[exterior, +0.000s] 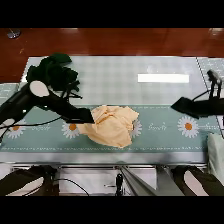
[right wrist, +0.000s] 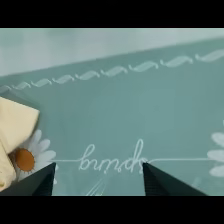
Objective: Fold the shirts.
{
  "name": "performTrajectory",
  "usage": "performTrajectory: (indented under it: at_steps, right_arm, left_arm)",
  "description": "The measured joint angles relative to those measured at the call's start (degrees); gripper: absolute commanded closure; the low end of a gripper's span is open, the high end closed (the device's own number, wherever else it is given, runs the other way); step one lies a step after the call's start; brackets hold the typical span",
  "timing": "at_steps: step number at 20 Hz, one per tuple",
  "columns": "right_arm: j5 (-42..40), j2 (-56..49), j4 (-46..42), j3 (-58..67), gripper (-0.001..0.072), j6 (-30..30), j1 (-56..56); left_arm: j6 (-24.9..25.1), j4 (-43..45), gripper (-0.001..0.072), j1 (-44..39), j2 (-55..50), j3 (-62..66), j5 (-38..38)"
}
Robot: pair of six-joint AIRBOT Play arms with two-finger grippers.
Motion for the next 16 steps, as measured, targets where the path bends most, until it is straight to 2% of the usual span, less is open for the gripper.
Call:
performTrajectory:
  at_steps: [2, 3, 4, 10, 16]
  right_arm:
    - [-1.4, 1.0, 2.5, -6.4, 0.0093, -1.0, -1.1]
    - [-2.7, 1.3, 4.2, -8.9, 0.0093, -1.7, -1.5]
    - [-3.5, 1.6, 5.8, -10.8, 0.0093, -2.5, -1.7]
    - [-6.6, -0.4, 15.8, -15.0, 0.0093, -5.6, -1.2]
    - [-12.6, -15.5, 25.2, -10.6, 0.0093, -7.5, 12.7]
  left_arm:
    - [1.6, -2.5, 0.0017, -1.7, -3.8, 0.0, 0.2]
    - [2.4, -3.9, 0.0248, -2.6, -5.2, 0.0, 0.6]
    - [3.2, -4.7, 0.0686, -3.5, -6.3, 0.1, 2.0]
    - [8.0, -9.4, 0.0684, -4.3, -8.6, 4.0, 5.7]
    - [9.2, -10.3, 0.0684, -1.7, -7.8, 8.3, 4.1]
